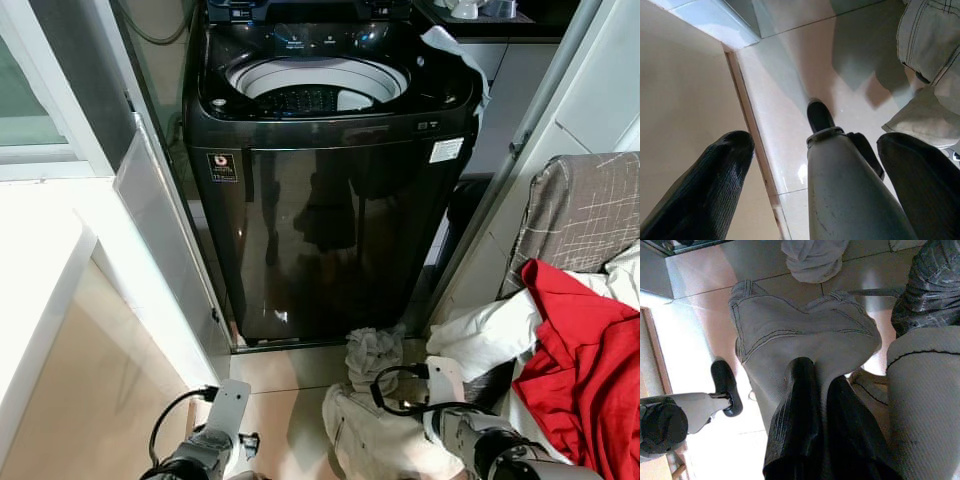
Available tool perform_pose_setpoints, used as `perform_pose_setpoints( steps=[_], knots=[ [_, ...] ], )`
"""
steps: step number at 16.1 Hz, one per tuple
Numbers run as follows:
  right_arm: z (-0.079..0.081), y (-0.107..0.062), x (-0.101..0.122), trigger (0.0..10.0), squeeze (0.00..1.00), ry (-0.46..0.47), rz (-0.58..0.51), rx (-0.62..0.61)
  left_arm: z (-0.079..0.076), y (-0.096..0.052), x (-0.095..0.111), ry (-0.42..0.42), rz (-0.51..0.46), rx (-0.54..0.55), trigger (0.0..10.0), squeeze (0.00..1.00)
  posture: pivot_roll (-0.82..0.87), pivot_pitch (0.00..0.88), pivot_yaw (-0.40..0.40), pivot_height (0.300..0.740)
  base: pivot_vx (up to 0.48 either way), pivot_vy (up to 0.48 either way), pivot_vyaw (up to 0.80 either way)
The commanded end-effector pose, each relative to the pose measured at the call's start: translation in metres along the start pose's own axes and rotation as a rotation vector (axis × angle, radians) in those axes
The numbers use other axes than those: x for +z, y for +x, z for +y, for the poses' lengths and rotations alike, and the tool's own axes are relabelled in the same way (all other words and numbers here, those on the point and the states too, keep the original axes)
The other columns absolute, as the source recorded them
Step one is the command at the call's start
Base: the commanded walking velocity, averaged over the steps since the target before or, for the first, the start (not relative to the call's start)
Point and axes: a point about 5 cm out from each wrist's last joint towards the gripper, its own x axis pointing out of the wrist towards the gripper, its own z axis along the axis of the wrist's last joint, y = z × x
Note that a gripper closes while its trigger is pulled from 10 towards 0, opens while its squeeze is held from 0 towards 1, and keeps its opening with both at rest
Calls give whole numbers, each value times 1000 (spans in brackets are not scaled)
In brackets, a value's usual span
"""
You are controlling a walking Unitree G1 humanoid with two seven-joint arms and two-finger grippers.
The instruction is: Clothes washing
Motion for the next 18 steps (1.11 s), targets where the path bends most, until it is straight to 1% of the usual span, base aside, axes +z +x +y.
perform_pose_setpoints(
  steps=[1, 11, 18],
  knots=[
    [2, -1, 10, 10000, 0, -22, -32, 4, 0, 0, 0, 1, -2, 3, 10000, 0, -113, 0, -22, 740, 0, 0, 0],
    [1, -1, 9, 10000, 0, -32, -30, 3, 1, 0, 2, 17, -7, 6, 10000, 0, -119, 0, -19, 740, 0, 0, 0],
    [0, -1, 6, 10000, 0, -43, -23, 6, -2, 0, -2, 15, 4, -5, 10000, 0, -124, 0, -22, 740, 0, 0, 0]
  ],
)
